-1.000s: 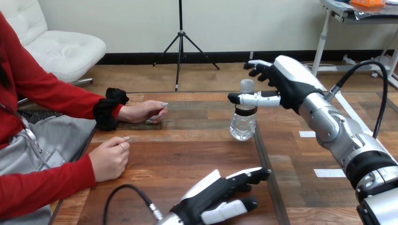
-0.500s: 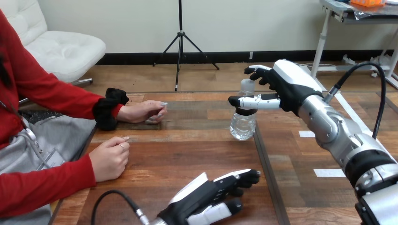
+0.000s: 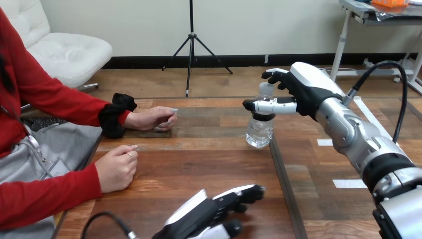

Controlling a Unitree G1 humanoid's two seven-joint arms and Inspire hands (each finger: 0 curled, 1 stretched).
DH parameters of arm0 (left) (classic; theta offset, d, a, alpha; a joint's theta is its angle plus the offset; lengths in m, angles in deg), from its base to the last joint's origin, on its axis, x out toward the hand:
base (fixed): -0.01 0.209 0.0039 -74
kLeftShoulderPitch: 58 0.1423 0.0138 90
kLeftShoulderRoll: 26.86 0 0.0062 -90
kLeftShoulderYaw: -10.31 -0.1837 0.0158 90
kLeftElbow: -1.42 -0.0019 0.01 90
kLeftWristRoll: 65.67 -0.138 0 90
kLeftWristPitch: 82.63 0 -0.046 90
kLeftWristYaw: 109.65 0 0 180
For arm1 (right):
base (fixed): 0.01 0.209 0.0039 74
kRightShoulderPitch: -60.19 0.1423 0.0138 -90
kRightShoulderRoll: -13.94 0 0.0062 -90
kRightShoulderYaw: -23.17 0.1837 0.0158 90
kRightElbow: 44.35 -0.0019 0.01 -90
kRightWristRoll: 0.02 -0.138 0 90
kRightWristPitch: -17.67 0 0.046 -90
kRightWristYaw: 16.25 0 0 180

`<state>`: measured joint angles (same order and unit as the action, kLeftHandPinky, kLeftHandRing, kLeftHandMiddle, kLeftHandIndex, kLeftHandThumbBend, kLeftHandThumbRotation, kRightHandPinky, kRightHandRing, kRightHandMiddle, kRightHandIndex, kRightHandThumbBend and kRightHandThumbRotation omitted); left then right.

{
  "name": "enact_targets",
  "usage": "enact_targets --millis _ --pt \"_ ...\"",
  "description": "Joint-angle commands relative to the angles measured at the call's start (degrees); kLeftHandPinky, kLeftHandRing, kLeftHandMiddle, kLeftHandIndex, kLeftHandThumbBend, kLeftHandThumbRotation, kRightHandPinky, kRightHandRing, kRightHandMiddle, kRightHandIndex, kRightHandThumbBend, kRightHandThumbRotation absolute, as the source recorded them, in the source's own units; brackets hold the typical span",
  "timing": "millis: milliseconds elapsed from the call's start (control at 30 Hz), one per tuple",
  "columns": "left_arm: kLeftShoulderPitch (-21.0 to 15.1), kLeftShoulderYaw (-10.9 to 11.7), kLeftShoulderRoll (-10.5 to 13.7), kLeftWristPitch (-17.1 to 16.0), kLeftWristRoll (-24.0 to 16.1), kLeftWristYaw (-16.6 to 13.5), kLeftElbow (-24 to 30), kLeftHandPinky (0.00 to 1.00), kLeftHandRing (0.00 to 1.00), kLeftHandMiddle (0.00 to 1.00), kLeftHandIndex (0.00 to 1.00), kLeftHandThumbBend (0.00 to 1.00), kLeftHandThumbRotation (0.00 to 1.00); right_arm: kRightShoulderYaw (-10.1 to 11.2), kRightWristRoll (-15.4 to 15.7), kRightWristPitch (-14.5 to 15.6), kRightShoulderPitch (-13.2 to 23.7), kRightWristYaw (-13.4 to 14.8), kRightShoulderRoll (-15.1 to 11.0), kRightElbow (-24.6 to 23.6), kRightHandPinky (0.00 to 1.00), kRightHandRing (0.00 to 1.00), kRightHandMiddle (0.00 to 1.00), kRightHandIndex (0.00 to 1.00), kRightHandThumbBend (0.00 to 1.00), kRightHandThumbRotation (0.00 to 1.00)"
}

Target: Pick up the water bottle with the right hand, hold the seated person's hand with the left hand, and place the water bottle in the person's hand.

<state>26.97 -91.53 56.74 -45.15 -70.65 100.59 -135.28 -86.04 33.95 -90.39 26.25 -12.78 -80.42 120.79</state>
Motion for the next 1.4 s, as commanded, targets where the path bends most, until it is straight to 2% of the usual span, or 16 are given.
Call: enact_targets --millis 0,133,267,333,433,733,867,1367 --pt "2.1 1.0 3.0 0.7 0.7 -0.5 6.4 0.87 0.91 0.89 0.89 1.00 0.99 -1.3 1.0 1.5 3.1 -0.3 1.3 1.7 0.77 0.82 0.85 0.88 0.88 0.76" --pt "3.8 0.9 3.7 2.0 1.5 0.1 9.9 0.87 0.90 0.89 0.89 1.00 1.00 -1.9 1.4 2.2 3.0 -0.1 1.7 2.1 0.76 0.82 0.85 0.88 0.91 0.77" --pt "4.5 1.0 3.9 0.8 1.4 -0.8 10.7 0.85 0.89 0.88 0.89 1.00 1.00 -2.0 1.4 3.4 2.8 0.3 2.3 2.4 0.76 0.82 0.84 0.87 0.94 0.76" --pt "5.0 0.9 4.2 1.2 1.2 -1.0 11.6 0.84 0.89 0.88 0.89 1.00 1.00 -2.2 1.4 3.8 2.8 0.2 2.4 2.5 0.76 0.82 0.84 0.87 0.95 0.76" --pt "6.7 1.0 4.9 3.9 0.8 -1.5 14.7 0.84 0.89 0.88 0.89 1.00 1.00 -2.6 1.8 3.9 2.6 0.6 2.6 2.5 0.76 0.82 0.83 0.87 0.95 0.77" --pt "8.6 1.1 6.4 4.7 1.6 -1.3 17.7 0.83 0.89 0.89 0.89 1.00 1.00 -2.4 1.5 4.7 2.2 1.4 3.2 2.7 0.76 0.81 0.82 0.86 0.96 0.72" --pt "8.9 1.2 6.7 4.9 2.7 -0.7 17.5 0.83 0.88 0.89 0.88 1.00 1.00 -2.7 1.9 4.7 2.1 2.0 3.1 2.7 0.75 0.79 0.80 0.84 0.97 0.69" --pt "8.1 1.6 6.7 5.1 3.7 -1.0 16.1 0.83 0.89 0.88 0.87 1.00 1.00 -3.0 1.9 2.6 1.4 2.3 2.2 2.2 0.65 0.69 0.73 0.77 0.96 0.72"
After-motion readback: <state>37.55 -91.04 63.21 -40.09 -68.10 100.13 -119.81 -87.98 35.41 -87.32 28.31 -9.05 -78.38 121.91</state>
